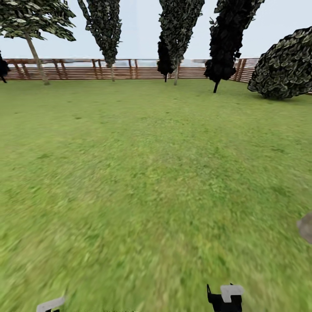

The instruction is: In the garden, pick up the pesticide atomizer on the floor and spray pesticide onto both trees until each tree trunk is fully covered.

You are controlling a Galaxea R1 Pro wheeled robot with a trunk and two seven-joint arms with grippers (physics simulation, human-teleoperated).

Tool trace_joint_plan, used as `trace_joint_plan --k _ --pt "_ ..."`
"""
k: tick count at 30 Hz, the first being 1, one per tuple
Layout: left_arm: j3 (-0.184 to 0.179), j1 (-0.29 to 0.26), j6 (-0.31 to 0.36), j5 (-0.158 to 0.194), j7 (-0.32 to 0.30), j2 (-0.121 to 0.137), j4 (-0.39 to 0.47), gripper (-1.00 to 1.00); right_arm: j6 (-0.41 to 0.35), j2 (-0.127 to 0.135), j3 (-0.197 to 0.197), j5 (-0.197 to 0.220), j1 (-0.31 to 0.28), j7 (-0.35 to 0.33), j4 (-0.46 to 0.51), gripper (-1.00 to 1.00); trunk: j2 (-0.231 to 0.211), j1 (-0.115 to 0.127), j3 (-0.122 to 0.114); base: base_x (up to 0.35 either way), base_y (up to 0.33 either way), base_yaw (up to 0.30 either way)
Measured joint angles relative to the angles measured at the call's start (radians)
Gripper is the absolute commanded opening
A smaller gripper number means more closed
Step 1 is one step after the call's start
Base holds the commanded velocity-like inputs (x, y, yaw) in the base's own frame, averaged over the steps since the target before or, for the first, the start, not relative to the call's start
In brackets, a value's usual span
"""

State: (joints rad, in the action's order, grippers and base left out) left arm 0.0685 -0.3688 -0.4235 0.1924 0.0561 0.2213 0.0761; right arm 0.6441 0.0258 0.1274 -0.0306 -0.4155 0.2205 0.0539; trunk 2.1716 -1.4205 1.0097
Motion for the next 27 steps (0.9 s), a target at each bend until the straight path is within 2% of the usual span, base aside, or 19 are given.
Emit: trace_joint_plan --k 27 --pt "0.002 0.0 -0.001 -0.006 0.0 -0.002 0.0 -1.0 0.0 -0.001 0.0 0.0 0.0 0.0 0.0 1.0 0.0 0.0 0.0 0.0 0.0 0.277"
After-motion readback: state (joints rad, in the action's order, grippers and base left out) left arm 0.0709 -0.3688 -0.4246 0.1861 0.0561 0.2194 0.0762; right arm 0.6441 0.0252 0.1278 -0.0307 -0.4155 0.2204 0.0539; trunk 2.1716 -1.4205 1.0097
